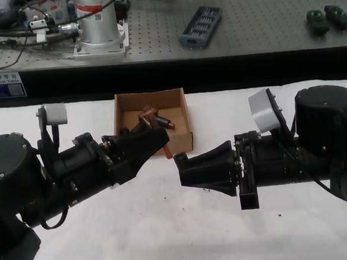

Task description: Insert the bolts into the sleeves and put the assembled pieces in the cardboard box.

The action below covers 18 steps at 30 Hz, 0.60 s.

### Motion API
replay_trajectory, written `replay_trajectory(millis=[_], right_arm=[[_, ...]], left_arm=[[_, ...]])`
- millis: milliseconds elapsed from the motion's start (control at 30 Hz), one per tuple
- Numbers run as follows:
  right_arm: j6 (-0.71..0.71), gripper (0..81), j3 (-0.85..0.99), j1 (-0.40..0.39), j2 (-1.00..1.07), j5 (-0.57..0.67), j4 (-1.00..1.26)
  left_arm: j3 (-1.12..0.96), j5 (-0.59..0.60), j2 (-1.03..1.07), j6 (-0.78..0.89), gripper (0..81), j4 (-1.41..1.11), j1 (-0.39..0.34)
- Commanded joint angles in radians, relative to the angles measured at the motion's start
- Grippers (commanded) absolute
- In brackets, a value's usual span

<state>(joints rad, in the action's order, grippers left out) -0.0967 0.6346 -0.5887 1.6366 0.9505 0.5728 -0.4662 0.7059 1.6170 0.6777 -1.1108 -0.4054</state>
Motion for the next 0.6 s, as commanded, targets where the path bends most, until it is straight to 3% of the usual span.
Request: replay_trajectory(millis=[0,567], right_arm=[[-0.008,4.3,0.012,-0.008,0.001,0.01,0.016],[-0.023,4.3,0.012,-0.007,0.001,0.023,0.025]], left_arm=[[-0.01,-0.031,-0.004,0.004,0.6,-0.073,0.003],[-0.01,0.041,-0.004,0.027,0.6,-0.042,0.003]])
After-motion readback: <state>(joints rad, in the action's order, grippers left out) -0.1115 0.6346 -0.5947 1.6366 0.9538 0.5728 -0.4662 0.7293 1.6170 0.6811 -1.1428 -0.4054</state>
